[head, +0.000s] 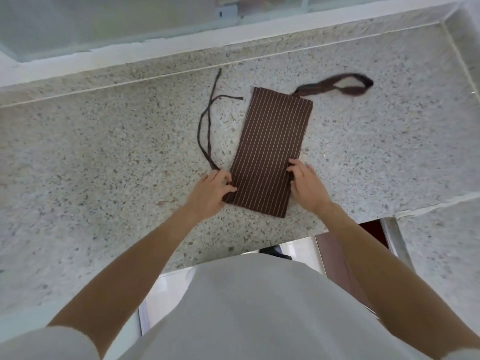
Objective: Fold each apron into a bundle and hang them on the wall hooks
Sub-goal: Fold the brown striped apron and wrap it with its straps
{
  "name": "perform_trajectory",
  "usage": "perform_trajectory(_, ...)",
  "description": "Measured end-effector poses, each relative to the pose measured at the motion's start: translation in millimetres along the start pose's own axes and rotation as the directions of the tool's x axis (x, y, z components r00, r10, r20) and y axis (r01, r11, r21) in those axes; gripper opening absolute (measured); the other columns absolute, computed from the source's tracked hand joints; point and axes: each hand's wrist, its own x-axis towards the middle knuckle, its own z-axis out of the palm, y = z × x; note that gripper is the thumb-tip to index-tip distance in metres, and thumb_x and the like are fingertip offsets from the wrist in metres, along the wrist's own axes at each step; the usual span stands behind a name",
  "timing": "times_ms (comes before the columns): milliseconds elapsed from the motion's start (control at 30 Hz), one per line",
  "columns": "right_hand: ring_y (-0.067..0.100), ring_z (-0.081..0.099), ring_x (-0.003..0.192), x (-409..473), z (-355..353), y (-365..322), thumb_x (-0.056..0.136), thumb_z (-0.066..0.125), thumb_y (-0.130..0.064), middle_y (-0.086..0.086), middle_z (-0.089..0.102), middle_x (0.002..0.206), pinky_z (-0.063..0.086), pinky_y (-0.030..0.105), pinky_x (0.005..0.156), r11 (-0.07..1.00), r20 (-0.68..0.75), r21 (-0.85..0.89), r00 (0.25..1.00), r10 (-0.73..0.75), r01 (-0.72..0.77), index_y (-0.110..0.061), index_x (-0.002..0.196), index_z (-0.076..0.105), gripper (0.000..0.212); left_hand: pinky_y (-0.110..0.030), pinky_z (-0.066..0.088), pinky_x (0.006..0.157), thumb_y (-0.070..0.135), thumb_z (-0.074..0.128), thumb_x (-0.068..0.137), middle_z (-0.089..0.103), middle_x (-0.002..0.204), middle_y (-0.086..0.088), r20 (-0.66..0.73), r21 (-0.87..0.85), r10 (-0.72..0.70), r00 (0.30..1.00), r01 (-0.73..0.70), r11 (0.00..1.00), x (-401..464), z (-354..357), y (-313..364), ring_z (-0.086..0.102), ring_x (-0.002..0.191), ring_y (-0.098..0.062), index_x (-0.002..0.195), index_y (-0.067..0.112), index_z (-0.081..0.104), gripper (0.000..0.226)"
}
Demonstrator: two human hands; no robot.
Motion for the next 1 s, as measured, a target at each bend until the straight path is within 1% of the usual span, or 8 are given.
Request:
perform_trajectory(133, 0.029, 0.036, 0.133, 2, -2, 6, 0.085, 0.055, -0.002, 0.014, 0.036, 0.145, 0.022, 0.051, 0.113, 0.999, 0.03, 0.023, 0.999, -0.027, 0.026, -0.003, 0.14, 0.035, 0.059, -0.029, 0.037, 0.089, 0.025, 0.069, 0.076, 0.067, 0.096, -0.003, -0.172, 0.036, 0.099, 0.98, -0.094, 0.995, -5, 0, -6, 0.063, 0.094, -0.023, 0.093, 0.017, 0.073, 0.019)
perform_trajectory(300, 0.023, 0.037, 0.133, -3, -4, 12, 0.079, 0.065, -0.006, 0.008, 0.041, 0.143, 0.015, 0.048, 0.116, 0.991, 0.019, 0.129, 1.0, -0.02, 0.017, -0.008, 0.14, 0.034, 0.069, -0.025, 0.046, 0.077, 0.031, 0.055, 0.081, 0.068, 0.077, 0.005, -0.349, -0.15, 0.044, 0.936, -0.102, 0.983, -1, -31, 7, 0.061, 0.067, -0.011, 0.088, 0.017, 0.073, 0.023)
perform_trajectory(400, 0.018, 0.053, 0.116, 3, 0, 12, 0.084, 0.063, -0.018, 0.001, 0.057, 0.124, 0.03, 0.045, 0.109, 0.977, -0.078, 0.212, 0.996, 0.047, -0.03, -0.014, 0.125, 0.051, 0.043, -0.021, 0.047, 0.068, 0.026, 0.057, 0.083, 0.066, 0.078, 0.004, -0.44, -0.21, 0.019, 0.898, -0.124, 0.97, 12, -52, 15, 0.057, 0.065, -0.006, 0.09, 0.013, 0.071, 0.02)
perform_trajectory(467, 0.02, 0.062, 0.091, 10, -4, 11, 0.087, 0.059, -0.014, 0.0, 0.064, 0.098, 0.048, 0.04, 0.083, 0.94, -0.199, 0.337, 0.97, 0.136, -0.063, -0.012, 0.103, 0.061, 0.016, -0.014, 0.043, 0.06, 0.023, 0.057, 0.084, 0.065, 0.078, 0.003, -0.497, -0.187, 0.019, 0.868, -0.129, 0.974, 29, -68, 18, 0.049, 0.062, 0.0, 0.09, 0.011, 0.071, 0.019)
perform_trajectory(533, 0.022, 0.063, 0.081, 15, -10, 6, 0.089, 0.057, -0.013, 0.004, 0.067, 0.089, 0.049, 0.033, 0.07, 0.861, -0.216, 0.485, 0.934, 0.286, -0.152, -0.008, 0.097, 0.062, 0.01, -0.005, 0.038, 0.058, 0.022, 0.057, 0.086, 0.063, 0.081, 0.004, -0.53, -0.195, -0.004, 0.848, -0.117, 0.974, 48, -81, 17, 0.043, 0.063, 0.003, 0.094, 0.01, 0.07, 0.02)
perform_trajectory(667, 0.014, 0.061, 0.088, 27, -18, 10, 0.094, 0.052, -0.023, -0.002, 0.065, 0.099, 0.049, 0.032, 0.074, 0.734, -0.136, 0.62, 0.885, 0.446, -0.275, -0.015, 0.103, 0.058, 0.013, -0.014, 0.048, 0.078, 0.024, 0.061, 0.089, 0.068, 0.095, 0.0, -0.465, -0.348, -0.146, 0.873, -0.028, 0.937, 100, -103, 3, 0.062, 0.084, -0.006, 0.107, 0.015, 0.067, 0.021)
perform_trajectory(833, 0.014, 0.059, 0.074, 48, -25, 22, 0.094, 0.053, -0.026, 0.0, 0.066, 0.088, 0.04, 0.026, 0.06, 0.725, -0.079, 0.545, 0.835, 0.544, -0.42, -0.012, 0.099, 0.057, 0.015, -0.011, 0.045, 0.077, 0.022, 0.066, 0.086, 0.07, 0.094, 0.001, -0.32, -0.452, -0.314, 0.894, 0.147, 0.88, 177, -108, -20, 0.062, 0.081, -0.006, 0.106, 0.019, 0.068, 0.02)
perform_trajectory(1000, 0.017, 0.063, 0.072, 57, -25, 25, 0.092, 0.056, -0.028, 0.0, 0.068, 0.083, 0.047, 0.029, 0.064, 0.732, -0.094, 0.474, 0.798, 0.595, -0.49, -0.013, 0.096, 0.061, 0.016, -0.026, 0.05, 0.082, 0.023, 0.065, 0.087, 0.07, 0.096, -0.002, -0.182, -0.456, -0.372, 0.91, 0.257, 0.852, 220, -83, -43, 0.064, 0.085, -0.013, 0.105, 0.018, 0.068, 0.019)
